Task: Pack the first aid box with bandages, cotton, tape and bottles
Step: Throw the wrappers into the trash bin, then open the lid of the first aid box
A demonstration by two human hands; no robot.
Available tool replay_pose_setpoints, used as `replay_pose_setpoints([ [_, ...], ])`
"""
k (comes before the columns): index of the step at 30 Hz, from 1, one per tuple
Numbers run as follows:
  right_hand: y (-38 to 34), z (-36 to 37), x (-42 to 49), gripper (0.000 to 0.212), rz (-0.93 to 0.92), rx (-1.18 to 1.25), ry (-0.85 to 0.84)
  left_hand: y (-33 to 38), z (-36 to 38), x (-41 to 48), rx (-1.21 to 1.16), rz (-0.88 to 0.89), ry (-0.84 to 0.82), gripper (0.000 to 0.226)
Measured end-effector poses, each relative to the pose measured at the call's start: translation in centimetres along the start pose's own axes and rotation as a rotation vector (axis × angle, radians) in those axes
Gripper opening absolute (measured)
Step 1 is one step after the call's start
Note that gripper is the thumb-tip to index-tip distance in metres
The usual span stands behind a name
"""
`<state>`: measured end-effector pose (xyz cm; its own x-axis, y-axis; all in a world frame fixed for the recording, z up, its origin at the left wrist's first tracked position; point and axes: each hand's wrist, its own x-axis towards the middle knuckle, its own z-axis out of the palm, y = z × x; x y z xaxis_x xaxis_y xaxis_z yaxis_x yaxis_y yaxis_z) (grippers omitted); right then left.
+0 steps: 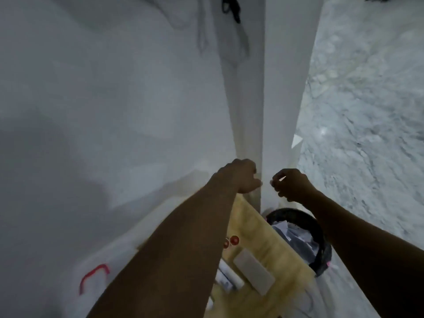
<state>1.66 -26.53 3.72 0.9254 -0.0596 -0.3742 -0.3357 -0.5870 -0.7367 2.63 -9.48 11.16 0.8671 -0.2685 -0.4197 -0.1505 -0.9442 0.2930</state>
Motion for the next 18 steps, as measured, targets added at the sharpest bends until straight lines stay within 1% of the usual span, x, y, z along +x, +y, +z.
replay_pose_setpoints([
  [2,-4.9,1.9,-1.3,0.014,-0.089,-0.020,-0.049,-3.3,-2.6,-4.0,-0.036,-0.057,0.104,0.054],
  [5,-12.4,6.1,-4.0,0.011,-0.275,-0.069,-0.124,-9.1,-5.4,-10.8,-0.111,-0.174,0.248,0.050],
  [10,-22.6,14.9,-9.8,0.011,-0.562,-0.193,-0.243,-19.3,-6.7,-22.8,-0.217,-0.394,0.469,0.043],
  [12,-25.0,18.7,-11.8,0.013,-0.648,-0.234,-0.283,-22.9,-5.8,-27.1,-0.269,-0.495,0.549,0.040],
  [14,-26.2,22.4,-13.6,0.016,-0.695,-0.263,-0.326,-25.9,-4.1,-30.7,-0.310,-0.580,0.615,0.036],
  [18,-25.7,28.8,-16.0,0.016,-0.761,-0.281,-0.390,-30.6,1.2,-35.4,-0.366,-0.729,0.720,0.028],
])
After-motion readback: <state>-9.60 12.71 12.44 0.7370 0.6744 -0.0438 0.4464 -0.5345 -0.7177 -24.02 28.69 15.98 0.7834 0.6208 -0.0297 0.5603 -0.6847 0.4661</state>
